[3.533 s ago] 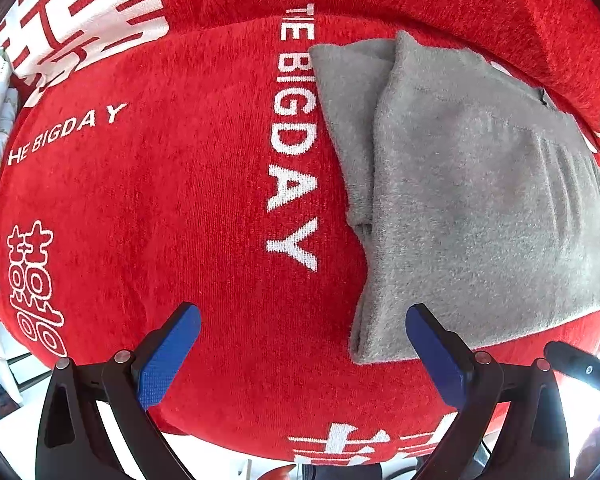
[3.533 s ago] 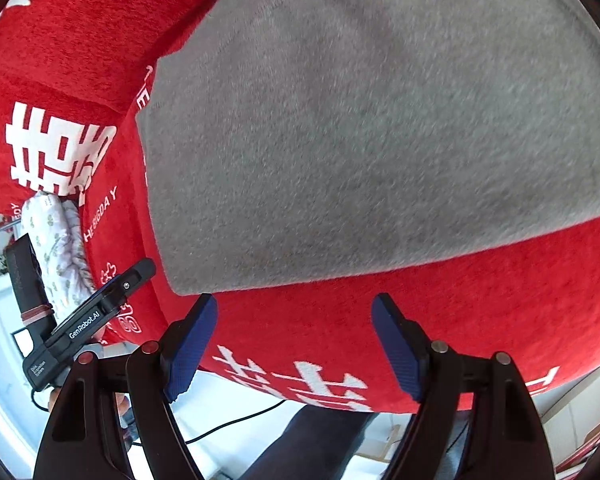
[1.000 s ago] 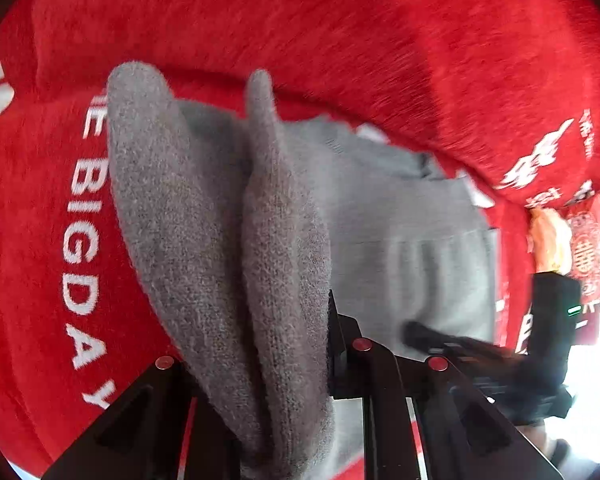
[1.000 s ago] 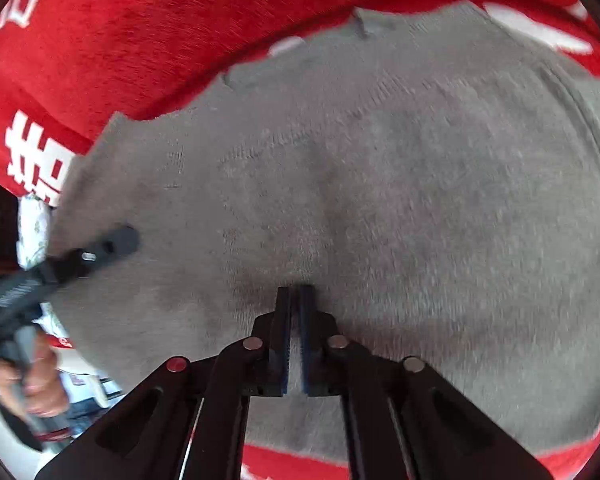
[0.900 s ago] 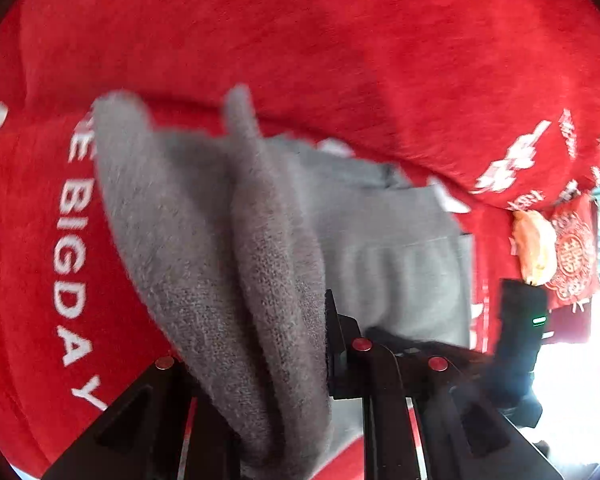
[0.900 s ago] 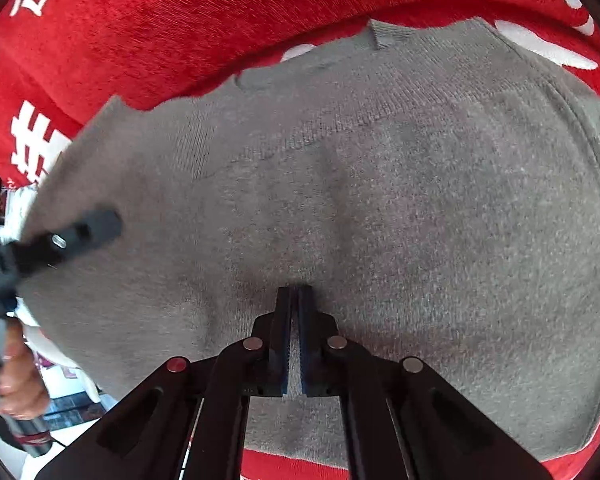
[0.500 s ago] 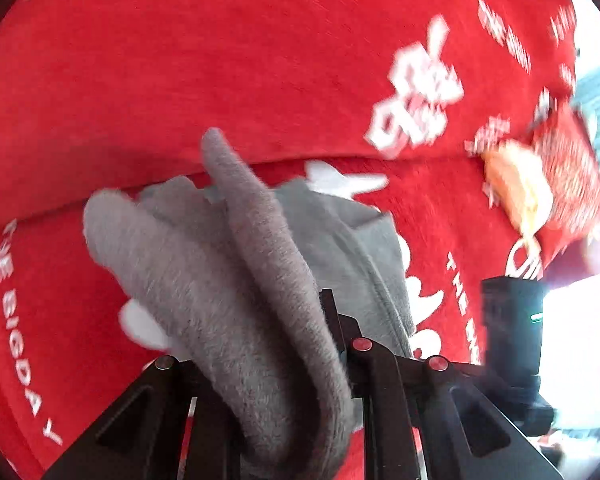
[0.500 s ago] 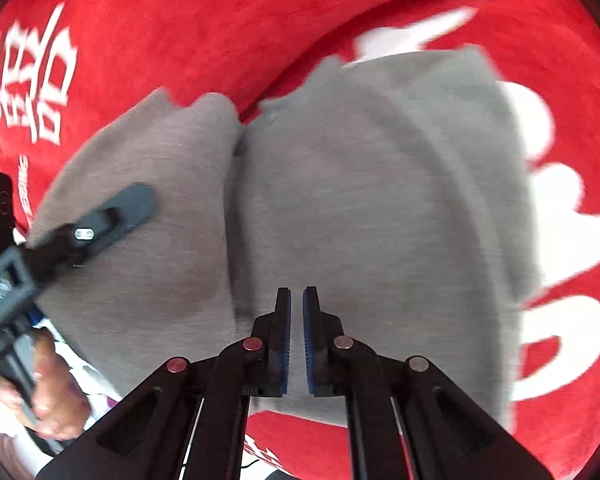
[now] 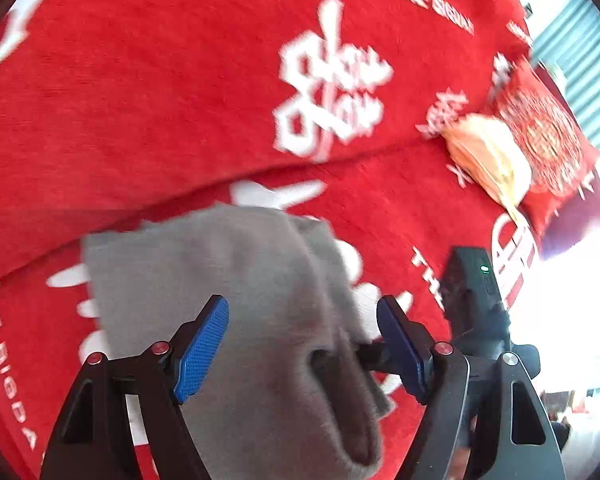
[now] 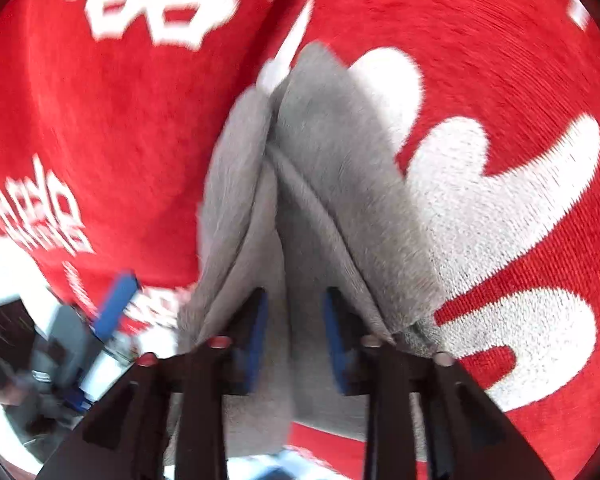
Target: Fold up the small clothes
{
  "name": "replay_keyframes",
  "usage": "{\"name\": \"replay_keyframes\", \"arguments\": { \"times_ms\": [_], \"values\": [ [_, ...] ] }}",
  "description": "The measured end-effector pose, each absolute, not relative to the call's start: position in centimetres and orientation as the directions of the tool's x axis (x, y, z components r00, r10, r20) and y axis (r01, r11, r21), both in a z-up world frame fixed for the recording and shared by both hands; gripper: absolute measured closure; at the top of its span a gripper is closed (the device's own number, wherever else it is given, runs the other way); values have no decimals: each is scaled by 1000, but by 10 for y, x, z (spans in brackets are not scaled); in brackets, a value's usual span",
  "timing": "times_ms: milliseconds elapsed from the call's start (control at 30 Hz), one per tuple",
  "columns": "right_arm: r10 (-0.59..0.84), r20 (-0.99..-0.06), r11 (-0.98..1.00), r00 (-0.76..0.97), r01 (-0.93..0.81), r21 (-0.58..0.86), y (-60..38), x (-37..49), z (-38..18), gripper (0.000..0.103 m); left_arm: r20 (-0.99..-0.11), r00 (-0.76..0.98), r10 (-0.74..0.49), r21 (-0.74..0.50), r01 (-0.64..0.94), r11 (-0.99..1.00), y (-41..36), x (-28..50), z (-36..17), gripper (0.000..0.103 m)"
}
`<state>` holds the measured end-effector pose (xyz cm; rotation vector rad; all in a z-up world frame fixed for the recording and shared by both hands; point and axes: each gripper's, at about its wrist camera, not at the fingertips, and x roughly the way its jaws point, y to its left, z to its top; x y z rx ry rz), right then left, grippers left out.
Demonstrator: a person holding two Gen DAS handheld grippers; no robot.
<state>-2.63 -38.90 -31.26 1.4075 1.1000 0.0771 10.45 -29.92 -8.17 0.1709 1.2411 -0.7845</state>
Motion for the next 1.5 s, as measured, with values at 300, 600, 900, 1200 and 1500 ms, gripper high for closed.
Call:
{"name": "replay_keyframes", "arguments": {
  "times_ms": [300, 600, 900, 1200, 1500],
  "values": [
    [680, -309, -78, 664, 485, 871, -438, -28, -333, 30, -971, 183, -151, -86, 322, 943, -192, 142, -133, 26],
    [621, -717, 640, 318, 322, 698, -381, 53, -268, 89, -984, 164, -71, -27, 260, 965, -171, 133, -161, 26],
    [550, -762, 637, 341, 418, 647, -426, 12, -282, 88, -979, 155, -135, -76, 337, 938, -204, 119, -158, 25],
    [442, -853, 719, 279, 458, 523, -453, -17, -279, 66, -984, 149, -94, -42, 321, 946, -188, 119, -153, 13],
    [482, -845, 796, 232, 286, 533, -407, -45, -221, 68, -994, 53, -97, -72, 351, 934, -181, 80, -156, 13]
  ]
}}
